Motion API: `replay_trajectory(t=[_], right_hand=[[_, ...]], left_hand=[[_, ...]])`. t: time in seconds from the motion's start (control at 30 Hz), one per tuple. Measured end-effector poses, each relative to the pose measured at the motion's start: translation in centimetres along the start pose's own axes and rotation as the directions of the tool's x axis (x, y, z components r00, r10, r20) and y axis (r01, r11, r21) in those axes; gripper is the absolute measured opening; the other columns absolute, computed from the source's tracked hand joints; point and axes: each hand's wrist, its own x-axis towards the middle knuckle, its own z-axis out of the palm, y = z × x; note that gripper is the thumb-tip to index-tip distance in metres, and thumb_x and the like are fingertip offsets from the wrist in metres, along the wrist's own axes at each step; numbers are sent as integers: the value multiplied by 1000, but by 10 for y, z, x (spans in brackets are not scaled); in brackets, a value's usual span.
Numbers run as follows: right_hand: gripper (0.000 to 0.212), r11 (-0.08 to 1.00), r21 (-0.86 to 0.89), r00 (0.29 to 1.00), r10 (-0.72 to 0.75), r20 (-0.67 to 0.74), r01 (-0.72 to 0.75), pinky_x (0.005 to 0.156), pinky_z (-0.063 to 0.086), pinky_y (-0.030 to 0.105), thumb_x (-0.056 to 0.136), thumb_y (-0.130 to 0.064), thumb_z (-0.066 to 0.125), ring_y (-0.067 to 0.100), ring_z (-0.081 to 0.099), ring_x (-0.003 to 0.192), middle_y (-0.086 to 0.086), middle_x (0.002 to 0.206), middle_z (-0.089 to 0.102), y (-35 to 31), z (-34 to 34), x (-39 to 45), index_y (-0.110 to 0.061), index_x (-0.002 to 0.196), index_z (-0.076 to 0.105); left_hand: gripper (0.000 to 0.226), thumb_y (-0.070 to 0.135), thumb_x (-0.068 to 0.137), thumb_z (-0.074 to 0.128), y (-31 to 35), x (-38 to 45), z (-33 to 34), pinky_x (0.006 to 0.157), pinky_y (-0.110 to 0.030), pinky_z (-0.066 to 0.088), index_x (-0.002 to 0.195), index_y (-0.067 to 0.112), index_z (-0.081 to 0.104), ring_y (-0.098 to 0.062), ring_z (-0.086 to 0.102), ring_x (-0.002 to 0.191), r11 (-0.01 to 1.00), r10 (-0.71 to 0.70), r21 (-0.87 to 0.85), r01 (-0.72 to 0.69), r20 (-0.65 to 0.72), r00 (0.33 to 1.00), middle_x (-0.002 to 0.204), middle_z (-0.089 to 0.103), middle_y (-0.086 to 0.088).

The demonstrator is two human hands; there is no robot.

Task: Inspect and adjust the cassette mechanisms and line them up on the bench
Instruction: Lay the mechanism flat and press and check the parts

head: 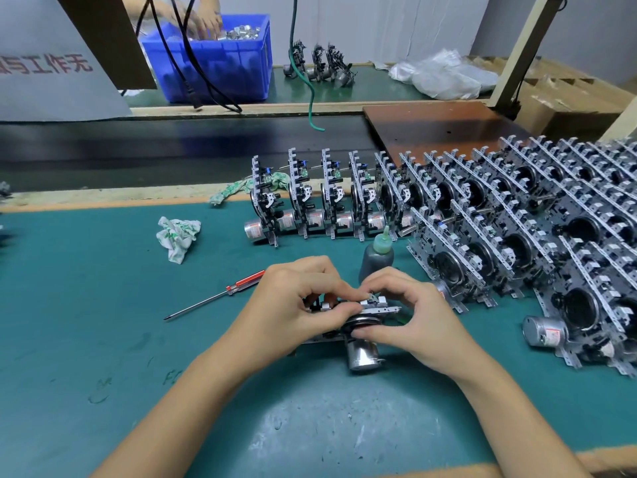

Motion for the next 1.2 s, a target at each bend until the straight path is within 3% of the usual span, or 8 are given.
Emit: replay_trajectory(t=[0.33, 0.47, 0.53, 0.67, 0.83, 1.0, 1.13, 1.2], right_hand=[[31, 1000, -15, 1000, 2, -23, -2, 84, 45, 18, 60, -27, 82, 6, 60, 91, -16, 91, 62, -2, 1, -4, -35, 86, 66], [37, 922, -387, 998, -30, -54, 7, 88, 41, 22, 66, -47, 79, 4, 55, 99, -20, 97, 59, -1, -8, -13, -41, 97, 61], [37, 858, -514, 995, -54, -90, 0, 84, 41, 24, 70, -59, 69, 2, 52, 95, -21, 94, 59, -1, -12, -20, -35, 96, 63], [50, 762, -647, 995, -87, -49, 35, 72, 44, 33, 78, -62, 49, 11, 49, 84, -10, 79, 60, 1, -6, -28, -15, 81, 65], [50, 702, -710, 996, -87, -7, 56, 68, 46, 30, 77, -62, 46, 13, 51, 82, -11, 78, 60, -2, -12, -24, -17, 80, 67], [51, 711, -703, 999, -39, -14, 18, 75, 46, 33, 73, -66, 51, 11, 51, 86, -13, 80, 62, -3, -13, -22, -20, 82, 70], [55, 879, -474, 999, 41, -16, -43, 86, 38, 17, 63, -65, 66, -3, 48, 101, -24, 100, 57, -7, -15, -13, -42, 112, 59], [47, 941, -333, 998, 63, 11, -56, 86, 39, 17, 66, -46, 78, 1, 53, 101, -21, 101, 59, -7, -8, -9, -43, 110, 60]], left_hand=[[13, 12, 76, 72, -2, -2, 2, 60, -15, 38, 88, 11, 78, -4, 50, 64, 998, 44, 34, -44, -23, 999, 67, 58, 0], [15, 13, 76, 72, -4, -2, 3, 59, -18, 40, 90, 15, 78, -1, 49, 64, 998, 47, 36, -45, -39, 998, 68, 58, 4], [15, 13, 76, 72, -4, -2, 3, 59, -15, 39, 90, 17, 77, -1, 49, 64, 998, 56, 36, -54, -44, 997, 68, 59, 4], [17, 12, 75, 73, -4, -1, 4, 60, -14, 39, 90, 19, 76, -1, 50, 64, 997, 67, 35, -65, -48, 997, 68, 60, 0], [19, 13, 75, 73, -5, -1, 4, 58, -17, 39, 92, 20, 76, 0, 49, 64, 998, 65, 30, -63, -53, 996, 67, 57, 3], [18, 14, 75, 73, -6, -1, 3, 58, -21, 41, 91, 20, 77, -3, 50, 64, 998, 53, 27, -52, -51, 997, 68, 58, 3], [14, 14, 75, 73, -6, -1, 3, 59, -19, 41, 88, 18, 77, -2, 51, 65, 997, 60, 52, -58, -40, 997, 68, 60, 4], [13, 14, 75, 73, -6, -1, 3, 60, -17, 41, 86, 16, 78, 1, 50, 65, 997, 59, 58, -57, -42, 997, 69, 59, 7]])
